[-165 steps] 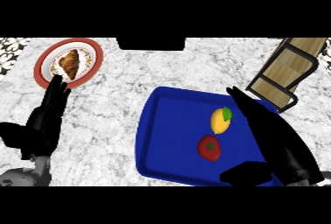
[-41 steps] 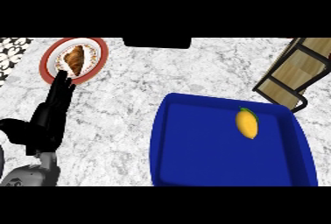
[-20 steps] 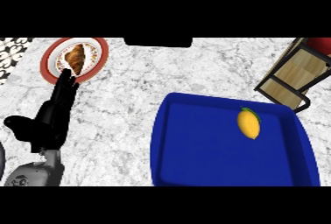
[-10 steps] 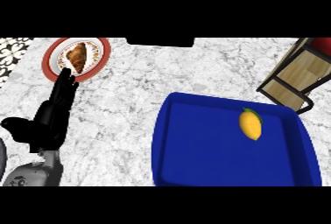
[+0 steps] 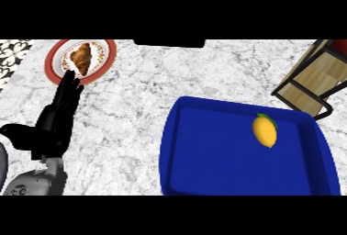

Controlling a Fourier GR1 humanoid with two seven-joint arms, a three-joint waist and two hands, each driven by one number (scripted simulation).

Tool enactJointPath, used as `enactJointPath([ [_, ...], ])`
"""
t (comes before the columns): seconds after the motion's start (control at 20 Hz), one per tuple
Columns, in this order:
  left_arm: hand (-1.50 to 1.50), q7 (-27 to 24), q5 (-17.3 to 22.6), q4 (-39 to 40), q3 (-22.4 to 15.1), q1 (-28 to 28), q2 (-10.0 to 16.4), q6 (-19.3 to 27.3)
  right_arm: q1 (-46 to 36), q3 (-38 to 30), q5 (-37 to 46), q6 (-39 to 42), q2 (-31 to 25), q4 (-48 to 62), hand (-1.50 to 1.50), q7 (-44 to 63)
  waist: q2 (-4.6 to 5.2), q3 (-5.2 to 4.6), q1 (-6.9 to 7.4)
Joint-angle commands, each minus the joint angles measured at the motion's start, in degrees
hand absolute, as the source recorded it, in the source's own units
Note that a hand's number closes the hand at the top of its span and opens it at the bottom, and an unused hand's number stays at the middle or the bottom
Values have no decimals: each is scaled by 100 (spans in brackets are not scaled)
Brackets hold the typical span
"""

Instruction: Pick the tomato from the tray and place it in the tiered shelf

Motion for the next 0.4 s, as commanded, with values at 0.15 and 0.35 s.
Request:
enactJointPath([
  [0.15, 0, 34, 8, -68, 11, -18, -69, 72, 323, -132, -133, 826, -342, -82, -150, -261, 7, 30, -22],
  [0.35, 0, -13, -16, 68, 9, -47, -37, 22, 405, -197, -206, 871, -299, -225, -150, -275, 46, 37, -27],
])
